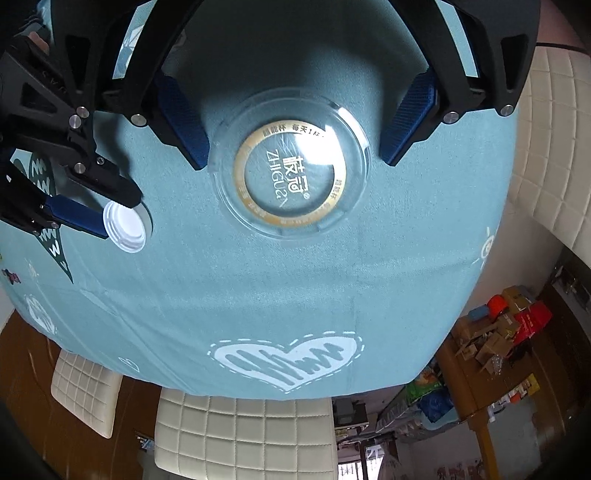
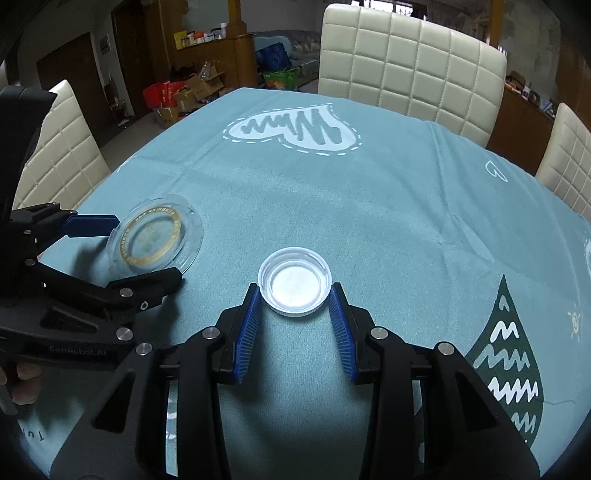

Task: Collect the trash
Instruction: 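Grasp the clear round lid with the left tool while the right tool grasps the white bottle cap, then lift the clear lid and white cap and carry them over the bin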

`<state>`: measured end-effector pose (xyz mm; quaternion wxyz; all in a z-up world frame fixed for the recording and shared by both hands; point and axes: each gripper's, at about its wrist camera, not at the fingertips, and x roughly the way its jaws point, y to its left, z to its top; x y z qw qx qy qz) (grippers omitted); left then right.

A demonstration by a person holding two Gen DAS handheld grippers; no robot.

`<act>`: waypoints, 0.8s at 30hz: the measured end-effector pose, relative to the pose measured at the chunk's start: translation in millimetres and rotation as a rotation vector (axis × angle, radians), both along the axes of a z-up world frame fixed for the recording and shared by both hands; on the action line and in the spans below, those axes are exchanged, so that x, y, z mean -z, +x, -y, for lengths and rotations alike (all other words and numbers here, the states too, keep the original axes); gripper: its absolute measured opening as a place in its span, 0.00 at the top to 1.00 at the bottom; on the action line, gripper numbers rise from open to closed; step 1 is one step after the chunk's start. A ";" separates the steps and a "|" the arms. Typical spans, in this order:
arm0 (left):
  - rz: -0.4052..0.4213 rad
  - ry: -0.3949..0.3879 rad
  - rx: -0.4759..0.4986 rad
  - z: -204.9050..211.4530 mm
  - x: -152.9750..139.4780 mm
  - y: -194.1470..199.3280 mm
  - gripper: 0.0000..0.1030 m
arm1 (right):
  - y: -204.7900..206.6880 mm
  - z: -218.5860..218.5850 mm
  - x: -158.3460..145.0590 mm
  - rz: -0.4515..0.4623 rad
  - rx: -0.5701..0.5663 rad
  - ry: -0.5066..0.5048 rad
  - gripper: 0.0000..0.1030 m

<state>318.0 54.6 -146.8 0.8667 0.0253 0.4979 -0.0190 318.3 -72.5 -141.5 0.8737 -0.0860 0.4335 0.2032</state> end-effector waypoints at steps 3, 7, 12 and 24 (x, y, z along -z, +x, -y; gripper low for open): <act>0.018 0.009 0.007 0.3 -1.9 -2.8 0.18 | -2.8 -0.8 0.6 -0.001 -0.003 -0.005 0.62; 0.029 0.040 0.010 1.7 -6.3 -11.3 0.18 | -9.2 0.2 -3.5 -0.002 -0.003 -0.004 0.62; 0.071 0.080 0.015 3.5 -22.3 -36.4 0.18 | -33.4 0.6 -14.5 0.022 -0.021 -0.011 0.62; 0.141 0.049 -0.018 -3.0 -54.1 -139.5 0.18 | -127.8 7.0 -42.1 0.042 -0.057 0.024 0.62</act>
